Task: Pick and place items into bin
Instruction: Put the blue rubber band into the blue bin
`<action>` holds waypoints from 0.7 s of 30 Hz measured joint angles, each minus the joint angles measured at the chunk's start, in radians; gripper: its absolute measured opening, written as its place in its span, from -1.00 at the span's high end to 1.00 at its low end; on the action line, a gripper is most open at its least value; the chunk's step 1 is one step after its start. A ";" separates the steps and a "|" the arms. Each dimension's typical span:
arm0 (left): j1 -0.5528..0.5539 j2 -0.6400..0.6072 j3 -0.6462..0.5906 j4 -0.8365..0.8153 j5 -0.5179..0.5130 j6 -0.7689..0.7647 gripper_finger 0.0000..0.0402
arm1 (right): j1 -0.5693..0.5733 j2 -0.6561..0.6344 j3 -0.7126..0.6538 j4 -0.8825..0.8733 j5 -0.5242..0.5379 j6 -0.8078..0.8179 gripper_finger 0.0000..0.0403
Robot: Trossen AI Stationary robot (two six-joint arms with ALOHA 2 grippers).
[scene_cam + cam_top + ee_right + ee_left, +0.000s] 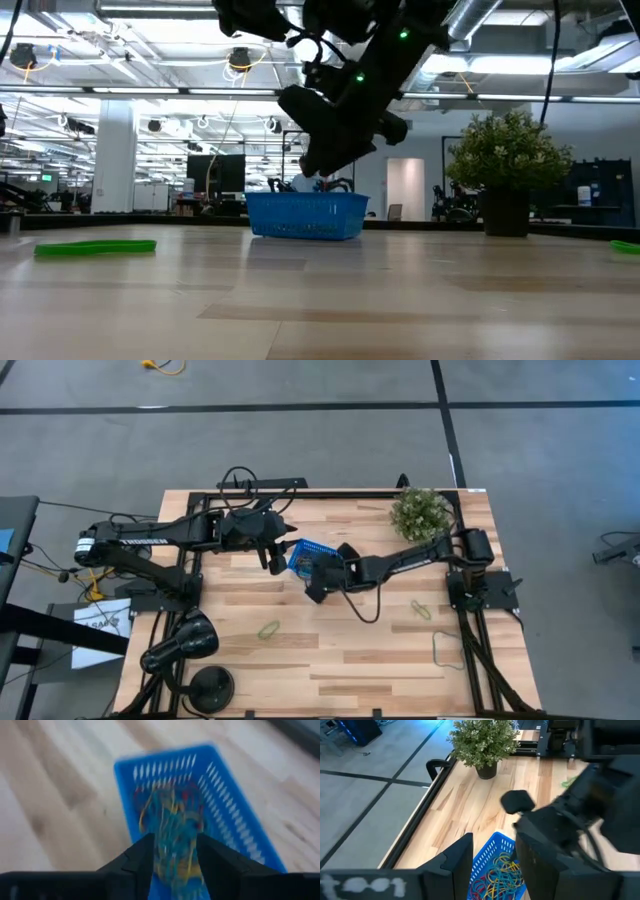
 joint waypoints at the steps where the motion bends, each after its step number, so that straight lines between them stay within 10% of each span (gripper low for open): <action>1: 0.000 0.000 0.000 -0.004 0.000 0.000 0.31 | 0.011 0.000 0.000 -0.034 -0.002 0.000 0.28; 21: 0.000 0.000 0.000 -0.082 -0.057 -0.079 0.31 | 0.526 -0.365 0.000 -0.940 0.092 0.676 0.39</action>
